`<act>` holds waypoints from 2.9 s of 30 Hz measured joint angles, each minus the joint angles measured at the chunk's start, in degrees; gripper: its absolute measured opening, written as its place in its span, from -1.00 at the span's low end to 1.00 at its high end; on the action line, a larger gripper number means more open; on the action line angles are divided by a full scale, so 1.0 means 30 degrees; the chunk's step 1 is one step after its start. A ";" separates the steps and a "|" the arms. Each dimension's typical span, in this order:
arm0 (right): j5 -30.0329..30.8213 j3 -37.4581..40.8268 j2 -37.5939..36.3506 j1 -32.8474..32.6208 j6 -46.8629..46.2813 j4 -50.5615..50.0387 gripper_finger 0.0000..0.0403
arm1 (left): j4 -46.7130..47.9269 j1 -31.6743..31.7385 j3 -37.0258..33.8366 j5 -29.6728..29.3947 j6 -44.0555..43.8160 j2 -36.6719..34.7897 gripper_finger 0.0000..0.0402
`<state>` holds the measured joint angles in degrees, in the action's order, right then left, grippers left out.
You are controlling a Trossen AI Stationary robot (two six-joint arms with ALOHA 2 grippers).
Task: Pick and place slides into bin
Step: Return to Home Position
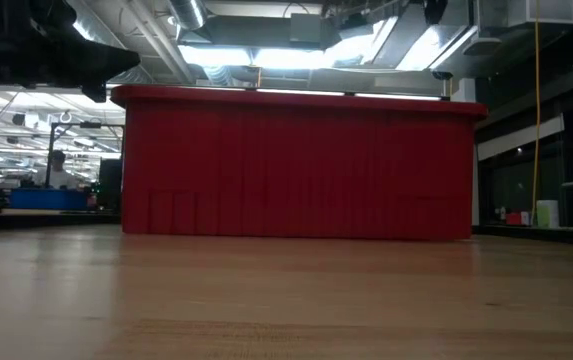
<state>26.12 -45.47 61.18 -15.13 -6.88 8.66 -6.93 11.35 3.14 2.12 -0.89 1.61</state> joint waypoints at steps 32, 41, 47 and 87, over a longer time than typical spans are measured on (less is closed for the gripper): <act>0.0485 0.5103 -0.5027 -0.0943 0.0367 0.2155 -0.95 | -0.0096 0.0004 0.0000 -0.2749 0.0691 0.0009 -0.99; 0.0458 0.7813 -0.8795 -0.2512 0.1489 0.1955 -0.97 | 0.0391 0.0001 0.0000 -0.2749 0.1217 0.0012 -0.99; 0.0456 0.9699 -1.1210 -0.2618 0.1451 0.1904 -0.93 | 0.0391 0.0001 0.0000 -0.2753 0.1212 0.0012 -0.98; -0.1229 1.0601 -1.8575 -0.0083 0.6539 -0.3361 -0.81 | 0.0387 0.0000 0.0000 -0.2753 0.1202 0.0012 -0.98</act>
<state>22.43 -13.67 5.45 -15.38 12.74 -1.42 -5.77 11.36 3.14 -6.14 2.72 1.65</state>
